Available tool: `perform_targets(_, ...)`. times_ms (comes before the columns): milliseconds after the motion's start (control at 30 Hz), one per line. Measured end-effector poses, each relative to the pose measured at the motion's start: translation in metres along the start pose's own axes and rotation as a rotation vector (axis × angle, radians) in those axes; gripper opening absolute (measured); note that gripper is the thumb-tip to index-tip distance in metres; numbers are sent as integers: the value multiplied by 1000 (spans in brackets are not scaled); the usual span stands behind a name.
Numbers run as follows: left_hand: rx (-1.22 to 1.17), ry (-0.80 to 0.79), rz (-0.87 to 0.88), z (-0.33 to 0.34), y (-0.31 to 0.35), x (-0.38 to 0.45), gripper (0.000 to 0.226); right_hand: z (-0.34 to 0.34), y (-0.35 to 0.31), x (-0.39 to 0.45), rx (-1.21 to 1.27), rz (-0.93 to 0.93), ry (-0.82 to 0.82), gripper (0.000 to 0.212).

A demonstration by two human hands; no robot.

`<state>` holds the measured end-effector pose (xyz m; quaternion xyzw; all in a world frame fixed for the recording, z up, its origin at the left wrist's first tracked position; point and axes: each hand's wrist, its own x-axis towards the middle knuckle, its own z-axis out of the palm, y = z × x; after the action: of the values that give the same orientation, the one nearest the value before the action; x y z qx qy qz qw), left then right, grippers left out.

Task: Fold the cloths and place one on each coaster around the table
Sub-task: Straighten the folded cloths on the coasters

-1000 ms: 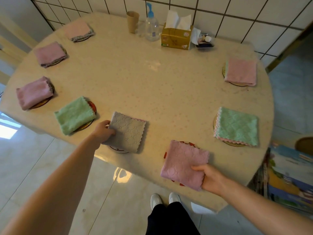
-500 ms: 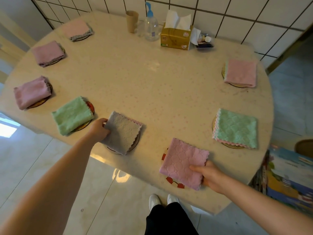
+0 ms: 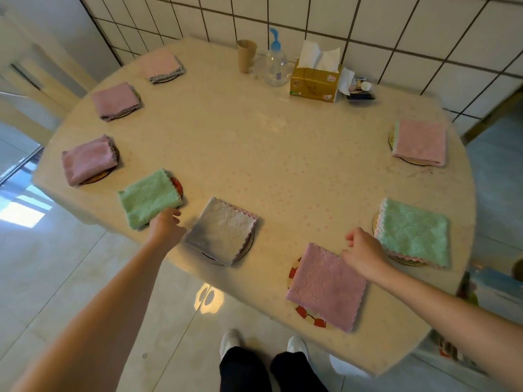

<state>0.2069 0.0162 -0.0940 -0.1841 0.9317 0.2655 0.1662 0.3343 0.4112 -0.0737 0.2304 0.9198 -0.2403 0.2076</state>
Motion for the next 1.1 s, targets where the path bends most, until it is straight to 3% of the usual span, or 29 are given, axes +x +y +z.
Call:
perform_targets(200,-219,99,-49,-47,-38,37,28,29,-125,20,150,-182,-37,24)
perform_targets(367,-427,50,-126,-109,-92,93,27,72,-235,29,149,-276,-77,21)
perform_targets(500,-536,45,-190,-163,-141,150,28,100,-311,41,168,-257,-144,22)
perform_targets(633,-500,57,-242,-197,-175,204,35,133,-377,59,171,-184,-121,27)
perform_targets(767,-539,-18,-288,-203,-190,247,47,145,-408,75,157,-89,-82,35)
perform_targets(867,-655,-10,-364,-203,-183,261,26,151,-419,88,188,-40,-79,31)
perform_targets(967,-802,0,-435,-207,-164,264,37,157,-429,101,179,-11,-128,31)
perform_targets(1100,-931,-70,-532,-212,-158,277,30,157,-437,115,187,57,-230,32)
